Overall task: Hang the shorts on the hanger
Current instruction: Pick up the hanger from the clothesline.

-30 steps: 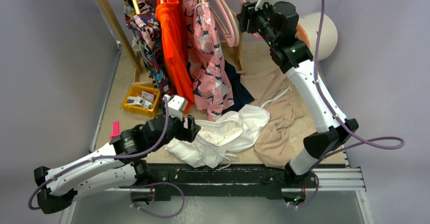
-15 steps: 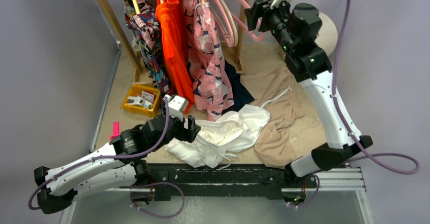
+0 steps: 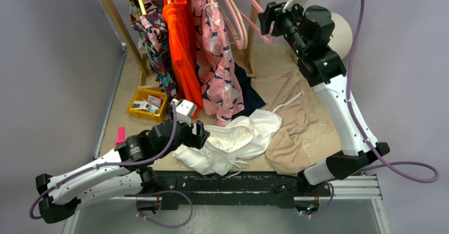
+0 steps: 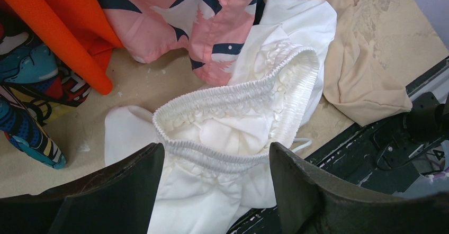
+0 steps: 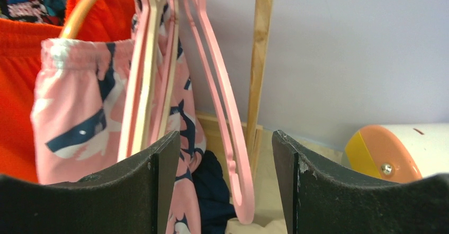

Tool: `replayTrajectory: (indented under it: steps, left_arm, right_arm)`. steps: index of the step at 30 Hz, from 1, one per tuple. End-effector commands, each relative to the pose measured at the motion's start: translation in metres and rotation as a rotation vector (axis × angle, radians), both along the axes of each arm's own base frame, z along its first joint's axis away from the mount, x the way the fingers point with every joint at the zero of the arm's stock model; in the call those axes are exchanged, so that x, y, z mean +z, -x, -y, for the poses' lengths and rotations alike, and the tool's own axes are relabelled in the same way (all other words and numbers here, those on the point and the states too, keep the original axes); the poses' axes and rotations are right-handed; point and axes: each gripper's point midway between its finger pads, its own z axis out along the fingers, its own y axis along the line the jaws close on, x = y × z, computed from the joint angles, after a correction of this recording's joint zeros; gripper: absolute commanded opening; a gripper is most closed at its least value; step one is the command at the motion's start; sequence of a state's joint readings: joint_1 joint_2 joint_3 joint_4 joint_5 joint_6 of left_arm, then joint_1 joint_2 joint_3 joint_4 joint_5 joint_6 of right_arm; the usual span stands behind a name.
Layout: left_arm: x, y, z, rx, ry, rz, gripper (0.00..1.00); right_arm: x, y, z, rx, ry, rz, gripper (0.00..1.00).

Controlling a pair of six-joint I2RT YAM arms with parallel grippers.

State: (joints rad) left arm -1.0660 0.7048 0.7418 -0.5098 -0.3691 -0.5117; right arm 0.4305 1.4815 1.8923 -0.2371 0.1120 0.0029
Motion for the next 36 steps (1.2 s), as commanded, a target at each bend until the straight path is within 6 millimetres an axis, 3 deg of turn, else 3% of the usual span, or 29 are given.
replayTrajectory:
  steps: [1,7,23,36]
  left_arm:
    - [0.012,-0.003,0.005,-0.010,0.044,0.032,0.71]
    - [0.012,-0.002,0.005,-0.013,0.048,0.031,0.71]
    - [0.014,-0.001,0.005,-0.018,0.056,0.033,0.71]
    - [0.015,-0.001,0.006,-0.024,0.054,0.036,0.71]
  right_arm:
    - [0.001,-0.005,0.012,-0.039,-0.005,0.012,0.66]
    - [-0.011,-0.011,0.011,-0.025,0.004,-0.011,0.65]
    - [-0.032,-0.030,-0.010,0.043,0.015,-0.068,0.51]
    - [-0.027,-0.040,-0.017,0.056,-0.015,-0.058,0.21]
